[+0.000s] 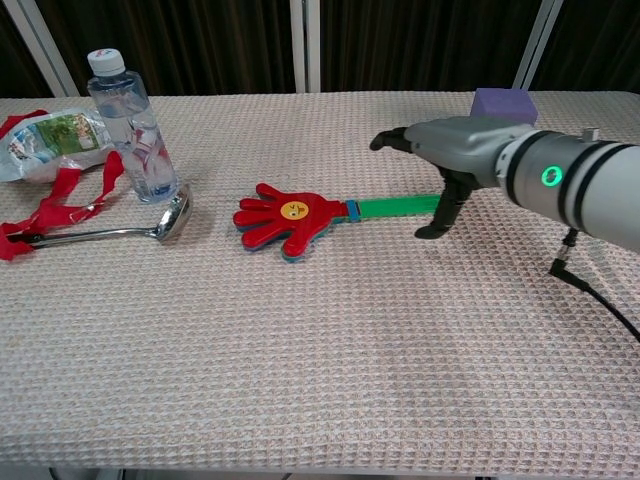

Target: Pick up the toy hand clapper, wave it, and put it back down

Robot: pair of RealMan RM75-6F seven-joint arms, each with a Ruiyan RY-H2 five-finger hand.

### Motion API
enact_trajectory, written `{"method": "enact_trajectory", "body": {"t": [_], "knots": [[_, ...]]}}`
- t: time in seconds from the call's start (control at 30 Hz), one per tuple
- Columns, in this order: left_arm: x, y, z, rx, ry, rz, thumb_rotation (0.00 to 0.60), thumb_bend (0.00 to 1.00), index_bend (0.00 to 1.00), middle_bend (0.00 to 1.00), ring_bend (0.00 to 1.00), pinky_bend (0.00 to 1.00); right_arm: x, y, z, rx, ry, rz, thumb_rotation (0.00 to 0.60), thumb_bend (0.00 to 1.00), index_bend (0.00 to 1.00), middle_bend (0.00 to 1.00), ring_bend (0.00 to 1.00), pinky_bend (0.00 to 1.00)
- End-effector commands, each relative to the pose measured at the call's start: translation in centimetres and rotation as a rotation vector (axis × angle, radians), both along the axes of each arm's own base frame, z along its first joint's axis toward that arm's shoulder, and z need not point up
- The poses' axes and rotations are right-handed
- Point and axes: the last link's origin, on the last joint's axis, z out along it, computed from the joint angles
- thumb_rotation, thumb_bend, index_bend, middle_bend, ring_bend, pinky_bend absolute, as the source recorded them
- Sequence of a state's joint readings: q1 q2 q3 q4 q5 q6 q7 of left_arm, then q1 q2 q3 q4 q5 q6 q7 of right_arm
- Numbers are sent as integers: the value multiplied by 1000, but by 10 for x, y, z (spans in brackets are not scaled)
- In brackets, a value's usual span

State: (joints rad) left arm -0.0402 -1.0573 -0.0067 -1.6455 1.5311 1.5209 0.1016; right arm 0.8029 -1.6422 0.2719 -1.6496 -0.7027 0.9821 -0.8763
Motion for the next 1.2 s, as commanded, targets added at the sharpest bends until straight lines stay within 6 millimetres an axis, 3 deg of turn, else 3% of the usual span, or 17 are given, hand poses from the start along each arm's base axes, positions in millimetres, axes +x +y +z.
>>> {"method": "enact_trajectory", "body": {"t": [0.03,0.23,0.57,1.2], "knots": [[0,1,0,-1,-2,-5,600,98,43,59,0,0,18,-8,-19,-11,-1,7,600,149,81,0,0,0],[3,2,-1,-13,-14,-17,600,97,44,59,0,0,25,-16,-36,-33,8,-16,600,216,131,0,0,0],[3,1,1,-8,-19,-22,600,97,44,59,0,0,29,-19,-54,-38,-7,-31,600,223,228,0,0,0],[1,-2,0,-14,-35,-13,600,102,44,59,0,0,35,-18,-73,-52,-74,-44,600,262,381,32,0,0]]}}
